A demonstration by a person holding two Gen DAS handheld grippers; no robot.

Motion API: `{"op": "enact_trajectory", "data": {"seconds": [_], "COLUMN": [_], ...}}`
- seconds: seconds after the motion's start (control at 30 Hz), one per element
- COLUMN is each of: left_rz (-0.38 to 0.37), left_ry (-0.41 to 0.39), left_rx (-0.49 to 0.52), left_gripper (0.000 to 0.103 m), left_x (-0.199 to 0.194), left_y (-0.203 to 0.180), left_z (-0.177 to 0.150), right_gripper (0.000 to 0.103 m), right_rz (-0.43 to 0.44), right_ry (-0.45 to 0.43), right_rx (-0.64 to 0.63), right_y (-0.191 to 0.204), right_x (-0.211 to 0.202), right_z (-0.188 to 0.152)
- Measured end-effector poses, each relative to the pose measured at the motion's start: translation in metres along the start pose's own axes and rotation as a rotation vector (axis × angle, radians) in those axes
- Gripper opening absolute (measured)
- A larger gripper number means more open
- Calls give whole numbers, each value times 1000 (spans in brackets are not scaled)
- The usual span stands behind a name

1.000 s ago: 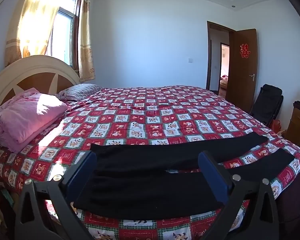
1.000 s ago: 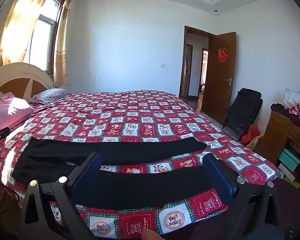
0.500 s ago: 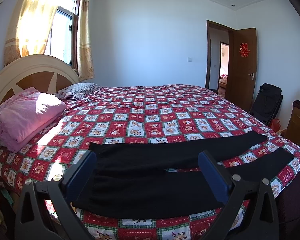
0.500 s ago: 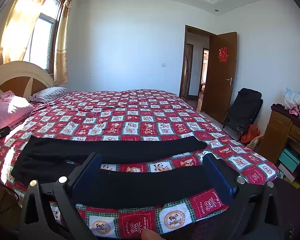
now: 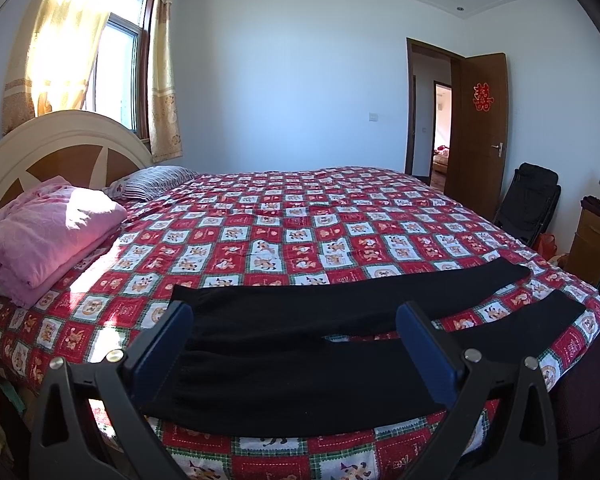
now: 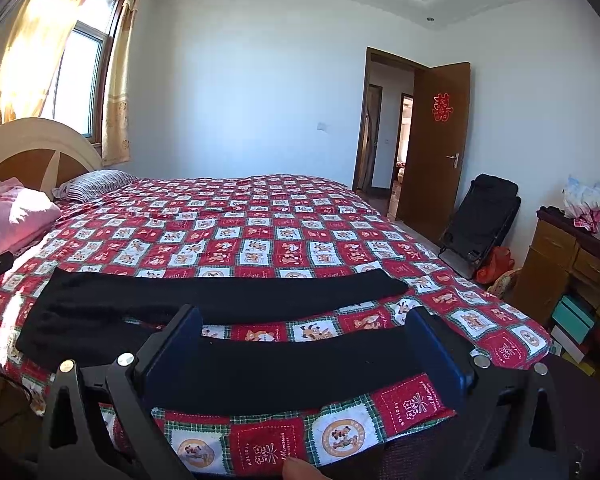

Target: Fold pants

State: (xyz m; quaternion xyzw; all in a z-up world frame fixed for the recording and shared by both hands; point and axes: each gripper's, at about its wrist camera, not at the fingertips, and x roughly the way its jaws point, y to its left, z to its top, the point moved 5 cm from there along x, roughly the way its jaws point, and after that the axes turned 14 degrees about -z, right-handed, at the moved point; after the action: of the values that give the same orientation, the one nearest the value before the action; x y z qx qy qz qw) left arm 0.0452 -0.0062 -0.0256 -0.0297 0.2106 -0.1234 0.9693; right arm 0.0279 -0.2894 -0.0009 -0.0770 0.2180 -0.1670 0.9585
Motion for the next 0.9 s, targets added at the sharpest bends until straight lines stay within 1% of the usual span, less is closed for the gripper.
{"op": "enact_trajectory", "data": {"seconds": [0.9], "left_rz": [-3], "left_ry": [9], "left_rx": [-2], "left_gripper": [103], "left_x": [1], "left_y": [-2], "left_z": [-4], "right_gripper": [102], "right_rz": [6], "right_ry": [8], "right_rx": [-11], "right_y": [5], "right_x": [2], "right_z": [-3]}}
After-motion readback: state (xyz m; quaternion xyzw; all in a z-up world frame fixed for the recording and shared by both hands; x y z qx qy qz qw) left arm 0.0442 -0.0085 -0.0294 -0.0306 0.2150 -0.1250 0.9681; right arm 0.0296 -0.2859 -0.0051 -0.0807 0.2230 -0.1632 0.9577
